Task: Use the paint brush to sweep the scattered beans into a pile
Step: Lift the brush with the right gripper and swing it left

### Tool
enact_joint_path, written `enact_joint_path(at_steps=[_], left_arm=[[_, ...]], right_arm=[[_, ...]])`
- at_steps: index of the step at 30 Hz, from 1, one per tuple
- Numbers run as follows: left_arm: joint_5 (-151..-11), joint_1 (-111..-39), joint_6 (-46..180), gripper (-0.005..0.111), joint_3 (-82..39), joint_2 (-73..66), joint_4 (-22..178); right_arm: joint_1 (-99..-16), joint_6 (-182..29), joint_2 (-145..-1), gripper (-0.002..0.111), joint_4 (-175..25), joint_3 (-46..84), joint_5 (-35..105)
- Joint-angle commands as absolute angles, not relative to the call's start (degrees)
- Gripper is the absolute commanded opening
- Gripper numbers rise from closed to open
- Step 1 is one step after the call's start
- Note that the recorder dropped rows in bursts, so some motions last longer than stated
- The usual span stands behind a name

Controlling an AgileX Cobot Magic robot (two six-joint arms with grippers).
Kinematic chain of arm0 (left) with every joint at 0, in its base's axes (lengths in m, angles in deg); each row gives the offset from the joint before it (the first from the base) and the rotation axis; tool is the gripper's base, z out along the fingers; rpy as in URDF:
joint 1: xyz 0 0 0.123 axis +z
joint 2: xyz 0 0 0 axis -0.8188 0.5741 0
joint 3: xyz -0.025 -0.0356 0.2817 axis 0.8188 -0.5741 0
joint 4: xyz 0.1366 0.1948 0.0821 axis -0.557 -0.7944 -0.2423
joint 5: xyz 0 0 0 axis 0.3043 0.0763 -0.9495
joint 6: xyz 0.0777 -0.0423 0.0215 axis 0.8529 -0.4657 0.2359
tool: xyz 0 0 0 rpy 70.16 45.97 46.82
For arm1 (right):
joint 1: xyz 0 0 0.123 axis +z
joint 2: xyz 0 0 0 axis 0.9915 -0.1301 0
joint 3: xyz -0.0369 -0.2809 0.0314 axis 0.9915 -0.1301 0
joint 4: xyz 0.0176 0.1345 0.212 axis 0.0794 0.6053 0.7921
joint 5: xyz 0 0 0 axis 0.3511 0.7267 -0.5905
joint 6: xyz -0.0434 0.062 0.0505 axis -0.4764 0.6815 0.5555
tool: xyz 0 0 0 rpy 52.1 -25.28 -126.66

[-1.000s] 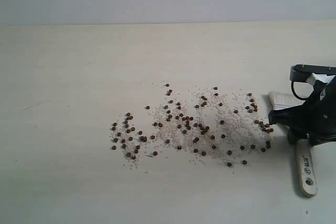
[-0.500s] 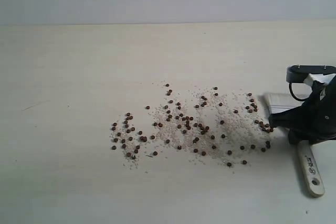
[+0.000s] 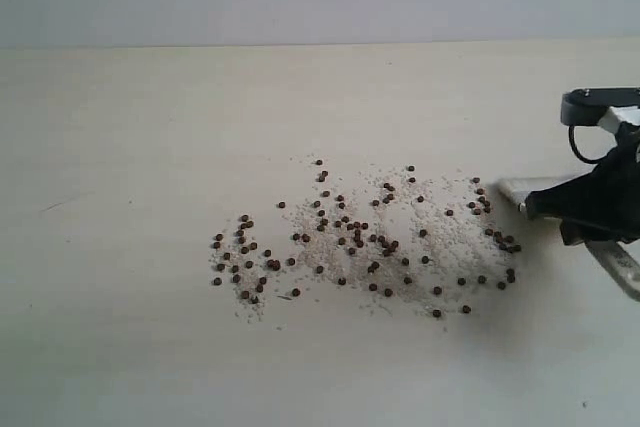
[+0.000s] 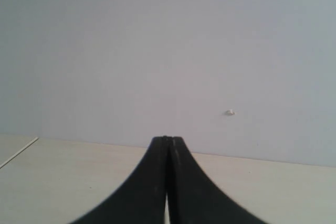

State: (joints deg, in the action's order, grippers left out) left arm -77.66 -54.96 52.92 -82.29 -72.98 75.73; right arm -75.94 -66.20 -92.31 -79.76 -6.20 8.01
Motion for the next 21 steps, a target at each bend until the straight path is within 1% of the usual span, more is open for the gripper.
enact_joint_path(at_steps=[1,10,14,21], left_arm=[[-77.67,-54.89,53.0,0.0,-82.47,-72.76,76.19],[-77.67,-54.89,53.0,0.0,-82.47,-72.76,76.19],[-77.67,-54.89,53.0,0.0,-82.47,-72.76,76.19],[-77.67,-54.89,53.0,0.0,-82.47,-72.76,76.19]], right_arm=[[-75.87,-66.96,-88.2,0.0,-80.76,-6.0,5.99],[-75.87,-68.02,-80.8,0.0,-81.32,-5.83,1.23],[-75.87,-69.59,-79.1,0.0,-80.42,-3.09,-5.81],[-75.87,-81.32,-77.56,0.0,-69.93,1.26,-15.99]])
